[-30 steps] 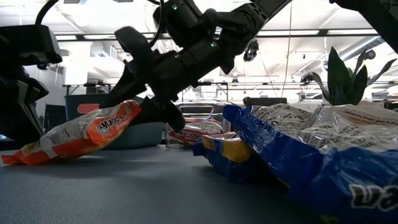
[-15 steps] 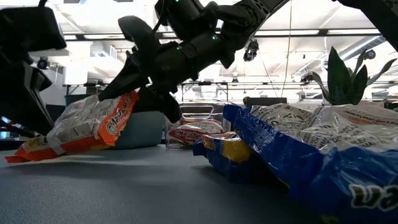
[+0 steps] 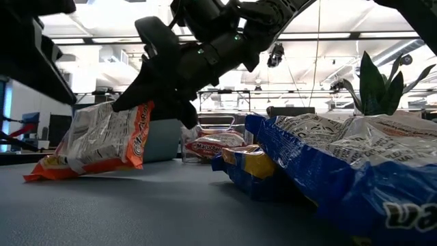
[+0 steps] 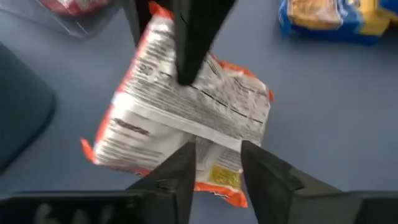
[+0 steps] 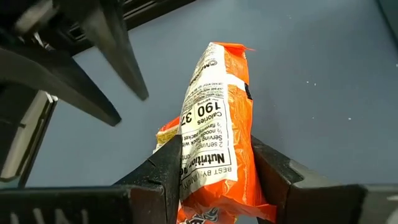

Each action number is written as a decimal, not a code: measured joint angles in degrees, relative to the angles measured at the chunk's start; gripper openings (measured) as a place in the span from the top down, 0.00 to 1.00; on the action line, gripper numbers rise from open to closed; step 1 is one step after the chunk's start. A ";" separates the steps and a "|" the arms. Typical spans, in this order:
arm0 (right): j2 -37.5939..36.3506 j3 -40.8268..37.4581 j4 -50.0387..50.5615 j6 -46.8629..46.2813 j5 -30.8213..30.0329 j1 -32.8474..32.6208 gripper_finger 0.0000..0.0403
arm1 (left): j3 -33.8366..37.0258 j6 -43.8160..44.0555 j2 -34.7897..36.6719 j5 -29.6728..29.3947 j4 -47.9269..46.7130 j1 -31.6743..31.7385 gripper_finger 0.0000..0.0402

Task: Sort Maruchan noodles
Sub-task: Put the orange noodle pack into the dark green bin

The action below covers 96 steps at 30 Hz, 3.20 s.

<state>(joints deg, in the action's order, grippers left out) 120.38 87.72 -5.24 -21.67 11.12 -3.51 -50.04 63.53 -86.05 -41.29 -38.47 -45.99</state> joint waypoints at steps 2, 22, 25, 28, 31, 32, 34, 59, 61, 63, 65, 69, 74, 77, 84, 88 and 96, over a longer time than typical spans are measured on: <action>-0.06 0.00 0.08 0.95 -0.05 -0.16 0.68 | 0.17 0.00 0.95 -1.31 -0.36 -0.44 0.68; -4.92 -0.79 2.60 11.50 -0.89 -2.98 0.68 | 3.00 6.56 6.32 -19.01 -1.17 -5.34 0.52; -4.99 -0.79 3.76 12.62 -2.93 -3.67 0.68 | 3.60 8.72 5.35 -19.01 -1.00 -5.41 0.52; -5.09 -0.79 4.02 13.86 -4.11 -4.31 0.68 | 4.52 9.46 4.91 -19.02 0.68 -5.61 0.52; -5.14 -0.79 4.13 15.44 -5.94 -5.12 0.68 | 5.57 9.49 4.93 -19.00 3.06 -5.90 0.52; -5.14 -0.79 4.38 16.23 -6.96 -5.44 0.68 | 5.73 9.51 4.93 -19.00 3.47 -6.15 0.52; -5.18 -0.79 5.13 18.51 -9.59 -6.18 0.68 | 5.75 9.56 4.95 -18.70 3.80 -6.78 0.52; -5.20 -0.81 5.08 27.00 -18.62 -10.59 0.68 | 9.98 13.49 4.98 -18.17 7.38 -8.21 0.43; -5.20 -0.81 4.75 26.97 -18.58 -10.62 0.68 | 10.23 10.27 4.98 -17.99 10.07 -8.21 0.43; -5.20 -0.81 4.52 26.88 -18.57 -10.65 0.68 | 10.46 8.55 4.82 -18.01 11.42 -8.21 0.43; -5.20 -0.81 4.50 26.82 -18.60 -10.65 0.68 | 10.65 8.58 4.15 -18.02 11.49 -8.21 0.44; -5.20 -0.81 4.42 26.68 -18.62 -10.65 0.68 | 11.09 8.94 1.89 -18.19 14.18 -8.18 0.45; -5.20 -0.81 3.27 26.70 -18.60 -10.65 0.68 | 11.89 8.92 -2.41 -20.69 19.47 -8.14 0.47; -5.20 -0.81 2.97 26.76 -18.56 -10.65 0.68 | 11.88 8.94 -4.47 -23.12 21.30 -8.12 0.48; -5.20 -0.81 3.22 26.80 -18.36 -10.62 0.65 | 10.75 8.91 -6.39 -24.81 21.61 -8.10 0.61; -5.20 -0.81 3.44 26.59 -18.30 -10.62 0.63 | 10.47 8.25 -6.08 -24.48 21.56 -8.08 0.73; -5.20 -0.81 3.39 24.84 -18.17 -10.60 0.55 | 10.32 7.41 -5.71 -24.18 21.92 -8.01 0.82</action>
<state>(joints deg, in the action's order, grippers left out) 115.18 86.91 -1.85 3.17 -7.05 -14.11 -39.72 70.94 -91.77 -65.47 -16.55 -54.00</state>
